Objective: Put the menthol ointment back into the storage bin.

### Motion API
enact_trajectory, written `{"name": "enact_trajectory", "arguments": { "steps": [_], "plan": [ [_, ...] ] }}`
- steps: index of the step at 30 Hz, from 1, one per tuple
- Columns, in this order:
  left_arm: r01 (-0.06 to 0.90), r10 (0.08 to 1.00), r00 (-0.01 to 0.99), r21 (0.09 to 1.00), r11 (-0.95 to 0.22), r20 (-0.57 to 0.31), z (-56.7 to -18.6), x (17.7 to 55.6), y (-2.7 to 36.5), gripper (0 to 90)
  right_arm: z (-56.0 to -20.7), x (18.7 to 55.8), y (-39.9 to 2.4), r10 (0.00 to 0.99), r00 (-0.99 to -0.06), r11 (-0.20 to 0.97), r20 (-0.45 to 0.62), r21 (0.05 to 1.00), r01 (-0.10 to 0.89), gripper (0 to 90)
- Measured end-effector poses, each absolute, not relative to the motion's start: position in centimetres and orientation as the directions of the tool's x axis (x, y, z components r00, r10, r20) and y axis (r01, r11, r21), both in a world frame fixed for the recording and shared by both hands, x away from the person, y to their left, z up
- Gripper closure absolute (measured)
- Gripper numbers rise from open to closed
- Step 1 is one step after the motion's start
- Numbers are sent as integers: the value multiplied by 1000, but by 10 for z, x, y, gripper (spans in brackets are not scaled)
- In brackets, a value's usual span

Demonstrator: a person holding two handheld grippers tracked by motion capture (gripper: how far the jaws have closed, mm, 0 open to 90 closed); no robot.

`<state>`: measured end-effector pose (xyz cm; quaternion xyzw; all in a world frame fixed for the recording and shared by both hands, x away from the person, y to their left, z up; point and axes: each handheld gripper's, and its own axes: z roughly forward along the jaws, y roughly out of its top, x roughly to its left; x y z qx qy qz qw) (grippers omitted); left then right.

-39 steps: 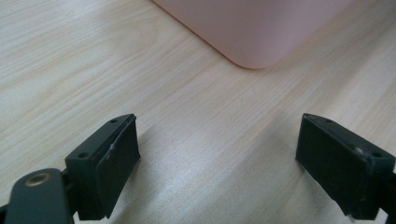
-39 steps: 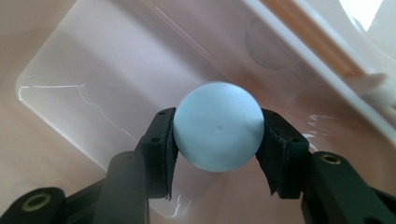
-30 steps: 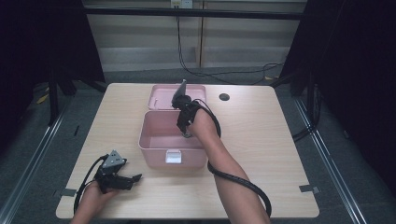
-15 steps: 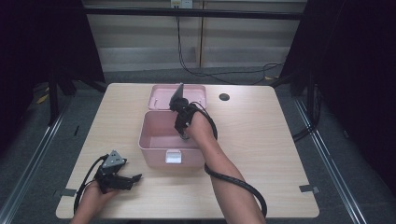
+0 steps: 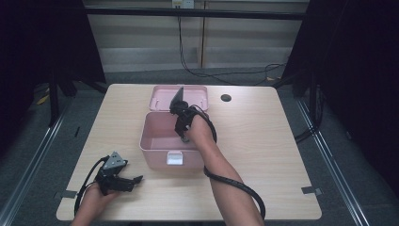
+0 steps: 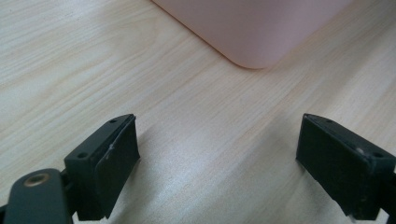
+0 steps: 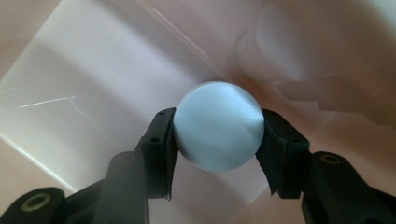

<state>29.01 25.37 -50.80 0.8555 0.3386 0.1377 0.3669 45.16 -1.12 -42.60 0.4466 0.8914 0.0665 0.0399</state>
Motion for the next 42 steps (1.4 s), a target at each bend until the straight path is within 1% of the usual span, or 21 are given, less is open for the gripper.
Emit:
{"name": "enact_trajectory", "arguments": {
  "steps": [16,31,37,42],
  "plan": [
    [479,681,733,721,-501,-14,-508,290,254,124,-433,451,-7,806,-591,586,-19,159,794,508],
    [480,681,732,721,-500,-15,-508,290,254,124,-433,451,-7,809,-587,583,-22,161,797,496],
    [480,681,732,721,-500,-15,-508,290,254,124,-429,449,-8,803,-595,591,-30,166,790,440],
    [480,680,733,721,-500,-16,-508,290,254,124,-423,447,-9,814,-581,577,-25,158,802,394]
  ]
}}
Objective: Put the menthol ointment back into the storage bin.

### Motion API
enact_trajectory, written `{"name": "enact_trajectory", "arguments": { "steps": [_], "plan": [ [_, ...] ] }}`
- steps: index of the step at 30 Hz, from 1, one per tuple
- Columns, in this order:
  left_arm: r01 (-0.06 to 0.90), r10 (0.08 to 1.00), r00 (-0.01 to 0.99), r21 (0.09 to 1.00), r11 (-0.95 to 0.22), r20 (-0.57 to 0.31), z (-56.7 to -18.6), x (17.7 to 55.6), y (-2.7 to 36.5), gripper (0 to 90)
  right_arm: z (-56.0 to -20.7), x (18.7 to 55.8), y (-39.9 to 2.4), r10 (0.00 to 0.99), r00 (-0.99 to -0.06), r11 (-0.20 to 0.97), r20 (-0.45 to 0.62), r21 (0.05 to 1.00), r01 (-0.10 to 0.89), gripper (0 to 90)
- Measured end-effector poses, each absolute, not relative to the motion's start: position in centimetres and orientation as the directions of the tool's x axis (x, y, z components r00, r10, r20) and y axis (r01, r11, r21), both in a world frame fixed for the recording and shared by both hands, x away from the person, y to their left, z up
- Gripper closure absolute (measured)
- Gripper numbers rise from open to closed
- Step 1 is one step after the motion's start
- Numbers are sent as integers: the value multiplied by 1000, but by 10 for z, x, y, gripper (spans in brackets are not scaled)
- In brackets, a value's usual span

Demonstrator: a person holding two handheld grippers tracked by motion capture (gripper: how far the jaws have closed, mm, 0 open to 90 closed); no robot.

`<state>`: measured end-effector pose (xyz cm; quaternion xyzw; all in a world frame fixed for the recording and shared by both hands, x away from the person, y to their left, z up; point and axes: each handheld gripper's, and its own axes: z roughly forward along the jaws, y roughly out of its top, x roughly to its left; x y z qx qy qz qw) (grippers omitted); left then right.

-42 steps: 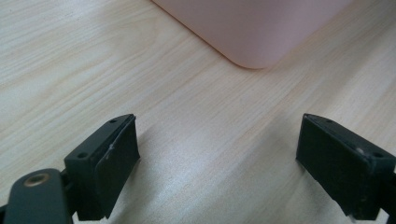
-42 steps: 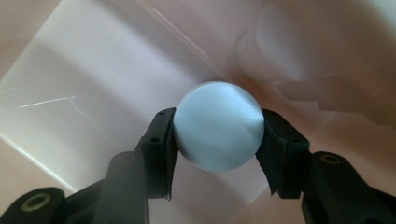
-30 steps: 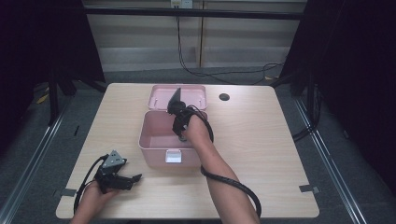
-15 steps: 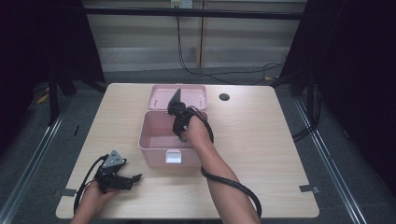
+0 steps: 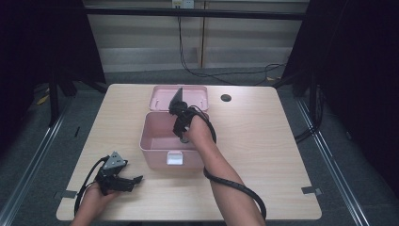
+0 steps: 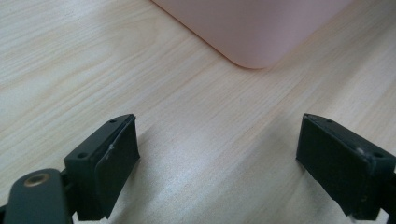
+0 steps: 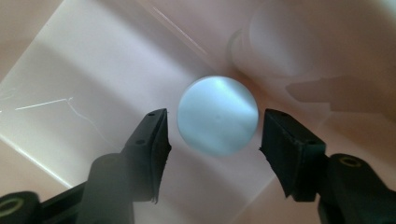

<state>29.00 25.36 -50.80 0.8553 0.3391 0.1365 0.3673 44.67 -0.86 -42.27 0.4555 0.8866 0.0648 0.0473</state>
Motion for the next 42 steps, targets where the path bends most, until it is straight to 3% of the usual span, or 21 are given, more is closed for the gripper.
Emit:
{"name": "enact_trajectory", "arguments": {
  "steps": [14,42],
  "plan": [
    [481,677,736,719,-501,-21,-508,290,254,124,-396,433,-15,792,-611,600,-8,200,775,279],
    [481,677,736,719,-502,-19,-508,290,254,122,-348,400,-32,706,-708,690,-5,231,686,178]
  ]
}}
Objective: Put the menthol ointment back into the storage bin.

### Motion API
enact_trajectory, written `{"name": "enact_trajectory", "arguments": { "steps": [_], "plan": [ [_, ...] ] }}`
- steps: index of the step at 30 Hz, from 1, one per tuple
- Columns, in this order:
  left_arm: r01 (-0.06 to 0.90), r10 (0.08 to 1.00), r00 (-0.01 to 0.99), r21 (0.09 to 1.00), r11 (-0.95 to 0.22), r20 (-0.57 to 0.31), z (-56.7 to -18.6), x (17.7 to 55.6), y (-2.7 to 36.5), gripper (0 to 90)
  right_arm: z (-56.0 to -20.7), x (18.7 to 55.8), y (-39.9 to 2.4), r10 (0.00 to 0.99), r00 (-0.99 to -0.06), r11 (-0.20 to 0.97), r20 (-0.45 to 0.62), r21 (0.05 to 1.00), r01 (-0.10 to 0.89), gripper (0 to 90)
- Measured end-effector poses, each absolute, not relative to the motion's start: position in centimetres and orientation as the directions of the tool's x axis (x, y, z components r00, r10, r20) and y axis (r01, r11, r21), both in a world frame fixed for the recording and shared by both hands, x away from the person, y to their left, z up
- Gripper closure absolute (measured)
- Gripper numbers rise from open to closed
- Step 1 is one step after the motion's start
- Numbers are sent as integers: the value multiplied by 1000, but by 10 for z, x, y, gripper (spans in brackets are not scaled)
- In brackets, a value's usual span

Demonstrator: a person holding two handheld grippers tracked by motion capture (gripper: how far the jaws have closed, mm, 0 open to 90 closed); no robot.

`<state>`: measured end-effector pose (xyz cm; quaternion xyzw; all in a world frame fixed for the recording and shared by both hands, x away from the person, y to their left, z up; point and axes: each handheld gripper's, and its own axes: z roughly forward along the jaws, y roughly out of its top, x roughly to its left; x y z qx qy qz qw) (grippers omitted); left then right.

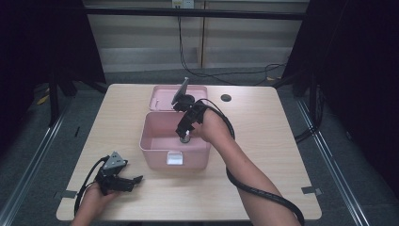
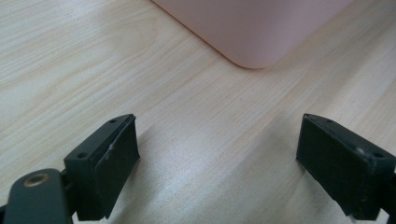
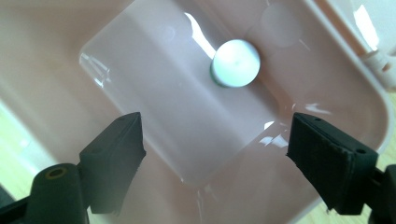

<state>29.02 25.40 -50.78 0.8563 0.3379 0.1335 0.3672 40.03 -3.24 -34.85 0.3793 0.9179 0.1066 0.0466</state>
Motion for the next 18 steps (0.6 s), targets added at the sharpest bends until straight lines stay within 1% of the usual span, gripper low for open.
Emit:
{"name": "enact_trajectory", "arguments": {
  "steps": [3,6,11,18],
  "plan": [
    [481,676,736,719,-502,-20,-508,290,254,123,-346,395,-35,690,-724,707,-17,231,669,169],
    [481,677,736,719,-502,-20,-508,290,254,123,-342,391,-39,687,-727,705,-1,243,666,168],
    [482,679,734,721,-497,-23,-508,290,254,123,-338,387,-50,678,-735,715,-10,242,656,152],
    [481,680,733,723,-496,-21,-508,290,254,122,-333,383,-69,694,-720,694,11,255,673,146]
  ]
}}
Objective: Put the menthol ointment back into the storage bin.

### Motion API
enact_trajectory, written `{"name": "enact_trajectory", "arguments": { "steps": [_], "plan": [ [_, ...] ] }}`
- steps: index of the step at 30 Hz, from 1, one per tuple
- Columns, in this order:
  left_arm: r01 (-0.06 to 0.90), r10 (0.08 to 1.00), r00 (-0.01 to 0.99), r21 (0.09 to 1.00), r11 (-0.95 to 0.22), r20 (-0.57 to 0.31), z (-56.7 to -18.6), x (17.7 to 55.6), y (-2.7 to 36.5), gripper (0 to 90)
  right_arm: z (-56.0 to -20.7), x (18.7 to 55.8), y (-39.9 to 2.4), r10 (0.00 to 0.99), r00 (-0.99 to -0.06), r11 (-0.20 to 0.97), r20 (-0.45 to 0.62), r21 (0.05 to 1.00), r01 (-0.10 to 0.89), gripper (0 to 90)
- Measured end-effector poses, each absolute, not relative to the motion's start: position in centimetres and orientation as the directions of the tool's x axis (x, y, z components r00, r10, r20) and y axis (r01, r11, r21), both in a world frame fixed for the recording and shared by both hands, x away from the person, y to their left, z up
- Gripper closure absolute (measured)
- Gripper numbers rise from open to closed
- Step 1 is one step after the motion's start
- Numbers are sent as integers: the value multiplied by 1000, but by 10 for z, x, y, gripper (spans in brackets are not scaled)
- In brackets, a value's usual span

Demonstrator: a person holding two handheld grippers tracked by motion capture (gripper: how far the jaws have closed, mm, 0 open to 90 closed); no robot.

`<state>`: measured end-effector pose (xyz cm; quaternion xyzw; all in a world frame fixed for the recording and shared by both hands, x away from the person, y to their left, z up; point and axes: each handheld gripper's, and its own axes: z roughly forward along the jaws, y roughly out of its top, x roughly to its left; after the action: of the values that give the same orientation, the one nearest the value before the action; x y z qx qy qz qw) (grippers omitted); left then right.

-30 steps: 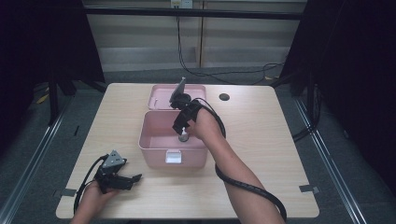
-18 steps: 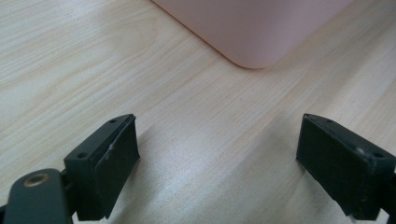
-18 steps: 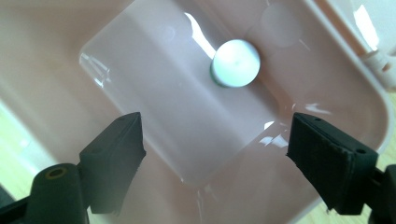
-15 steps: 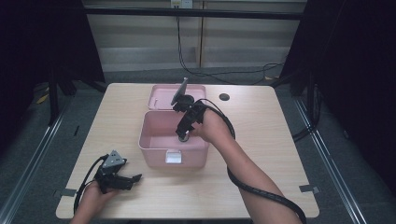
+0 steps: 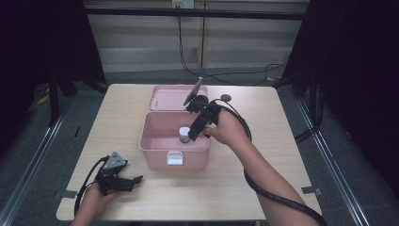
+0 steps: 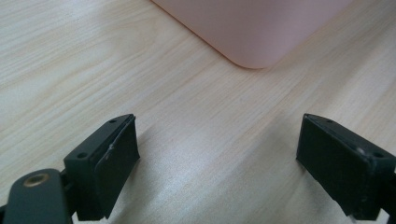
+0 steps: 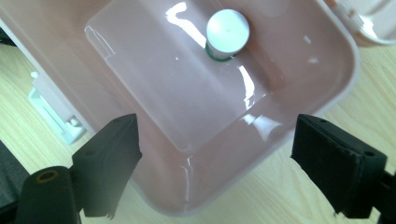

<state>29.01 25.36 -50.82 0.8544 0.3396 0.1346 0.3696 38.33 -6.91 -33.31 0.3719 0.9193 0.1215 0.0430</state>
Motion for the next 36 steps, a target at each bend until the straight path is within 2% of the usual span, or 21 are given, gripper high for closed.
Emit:
{"name": "enact_trajectory", "arguments": {
  "steps": [17,36],
  "plan": [
    [481,680,733,723,-496,-21,-508,290,254,123,-331,374,-111,713,-701,663,25,302,685,149],
    [481,680,733,723,-496,-21,-508,290,254,123,-334,355,-145,700,-714,692,0,247,678,151]
  ]
}}
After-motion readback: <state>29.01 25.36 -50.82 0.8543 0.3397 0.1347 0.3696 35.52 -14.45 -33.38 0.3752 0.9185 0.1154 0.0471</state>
